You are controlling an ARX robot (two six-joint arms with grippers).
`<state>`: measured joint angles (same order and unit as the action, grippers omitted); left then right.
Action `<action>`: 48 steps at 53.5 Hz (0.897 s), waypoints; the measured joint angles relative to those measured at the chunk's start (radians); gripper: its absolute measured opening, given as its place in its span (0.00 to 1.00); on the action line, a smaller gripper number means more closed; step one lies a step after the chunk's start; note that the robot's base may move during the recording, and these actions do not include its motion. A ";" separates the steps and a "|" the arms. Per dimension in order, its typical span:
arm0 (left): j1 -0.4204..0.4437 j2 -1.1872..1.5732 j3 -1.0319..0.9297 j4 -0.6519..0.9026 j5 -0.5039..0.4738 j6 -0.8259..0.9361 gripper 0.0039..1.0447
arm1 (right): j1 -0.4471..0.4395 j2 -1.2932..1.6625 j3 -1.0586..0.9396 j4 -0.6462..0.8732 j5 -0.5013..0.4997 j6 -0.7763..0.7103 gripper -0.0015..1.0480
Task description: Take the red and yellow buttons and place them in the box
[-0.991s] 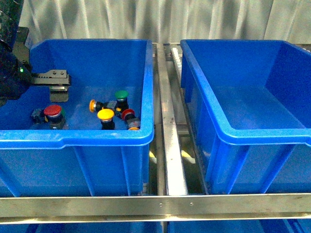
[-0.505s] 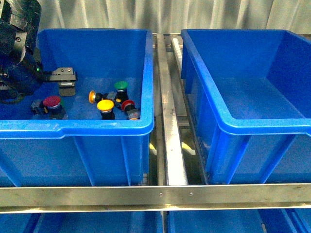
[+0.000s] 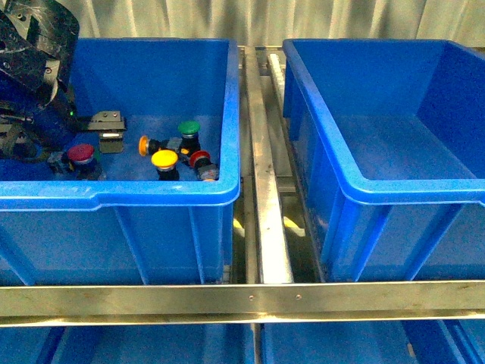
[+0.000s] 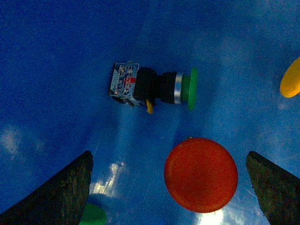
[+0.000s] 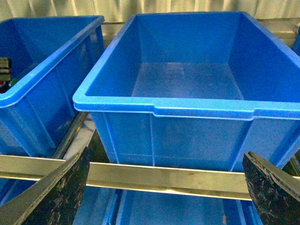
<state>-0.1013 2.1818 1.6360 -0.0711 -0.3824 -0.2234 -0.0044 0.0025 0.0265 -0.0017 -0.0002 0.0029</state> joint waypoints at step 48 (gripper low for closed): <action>0.030 -0.146 -0.117 0.083 0.117 0.054 0.25 | 0.000 0.000 0.000 0.000 0.000 0.000 0.94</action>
<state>-0.0715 2.0354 1.5188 0.0120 -0.2657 -0.1692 -0.0044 0.0025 0.0265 -0.0017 -0.0002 0.0029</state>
